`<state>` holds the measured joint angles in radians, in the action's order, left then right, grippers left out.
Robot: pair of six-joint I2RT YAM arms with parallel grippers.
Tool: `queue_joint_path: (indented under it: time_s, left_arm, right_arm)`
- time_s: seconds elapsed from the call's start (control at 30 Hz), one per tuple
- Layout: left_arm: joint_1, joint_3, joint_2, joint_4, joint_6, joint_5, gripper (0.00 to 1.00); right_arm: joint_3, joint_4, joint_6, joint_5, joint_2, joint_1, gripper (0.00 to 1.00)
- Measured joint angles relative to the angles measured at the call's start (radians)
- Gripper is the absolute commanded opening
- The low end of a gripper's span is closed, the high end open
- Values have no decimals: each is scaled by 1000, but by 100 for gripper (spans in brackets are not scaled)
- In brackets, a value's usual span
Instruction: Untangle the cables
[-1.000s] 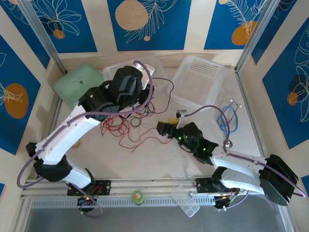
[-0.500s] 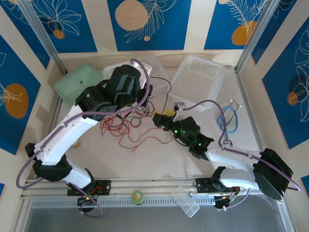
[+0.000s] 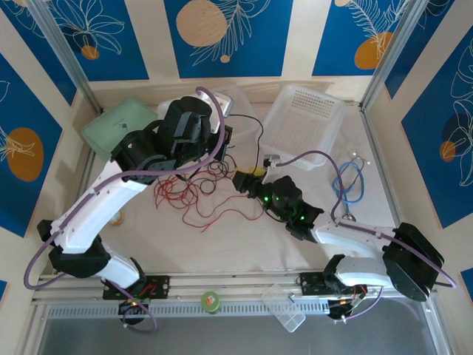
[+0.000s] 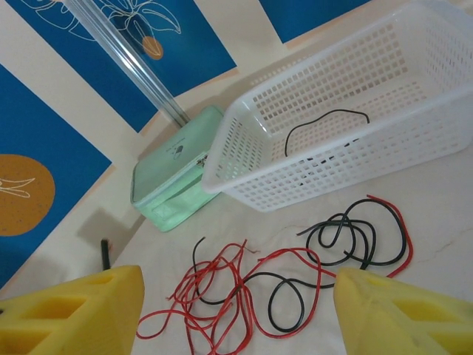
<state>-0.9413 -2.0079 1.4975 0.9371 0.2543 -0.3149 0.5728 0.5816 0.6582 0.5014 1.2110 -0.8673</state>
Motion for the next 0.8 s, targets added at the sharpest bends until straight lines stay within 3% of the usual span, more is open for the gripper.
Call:
queue_joint_path:
  time_s: [0.2,0.4,0.57,0.8]
  left_arm:
    - [0,-5,0,0,3,1,0]
    - [-2,-36,0,8,3,-3,0]
    - [-5,-95,13,54,-21,-102,0]
    - [-2,-133,55,95,-157,-415,0]
  right_arm:
    - [68,-4,11,20,54,0,42]
    - [92,-76,55,93,57,0,0]
    - [132,-265,62,169,40,13,0]
    - [276,-593,-144,191,-11,141,0]
